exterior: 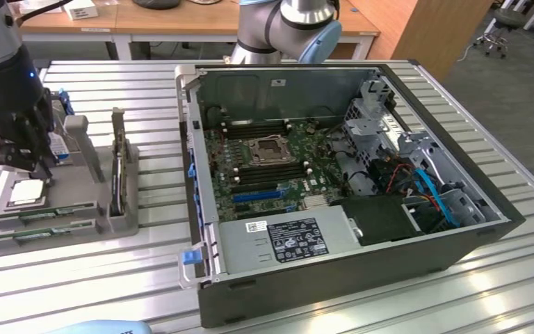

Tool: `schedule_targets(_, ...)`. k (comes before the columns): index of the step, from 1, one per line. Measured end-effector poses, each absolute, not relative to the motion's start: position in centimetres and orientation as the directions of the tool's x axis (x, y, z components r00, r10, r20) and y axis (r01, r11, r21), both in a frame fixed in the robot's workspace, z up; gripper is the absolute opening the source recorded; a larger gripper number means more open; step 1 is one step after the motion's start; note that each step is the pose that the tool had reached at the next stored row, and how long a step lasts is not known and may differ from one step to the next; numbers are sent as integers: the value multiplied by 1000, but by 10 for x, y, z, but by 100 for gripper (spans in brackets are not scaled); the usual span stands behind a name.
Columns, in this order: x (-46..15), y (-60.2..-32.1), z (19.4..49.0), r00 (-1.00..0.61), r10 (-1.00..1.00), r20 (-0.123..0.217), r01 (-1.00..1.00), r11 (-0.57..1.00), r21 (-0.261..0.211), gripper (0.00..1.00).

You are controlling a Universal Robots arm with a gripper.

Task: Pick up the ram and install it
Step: 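Pick up the ram and move it above insertion slot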

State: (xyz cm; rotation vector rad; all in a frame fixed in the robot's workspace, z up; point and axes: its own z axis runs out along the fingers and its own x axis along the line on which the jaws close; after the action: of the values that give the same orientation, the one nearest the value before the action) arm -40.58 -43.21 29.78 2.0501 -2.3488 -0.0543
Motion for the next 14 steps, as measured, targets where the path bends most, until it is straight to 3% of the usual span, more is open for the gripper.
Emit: schedule_targets(14,-406,-432,290,-135,-991,-5,-990,135,42,29)
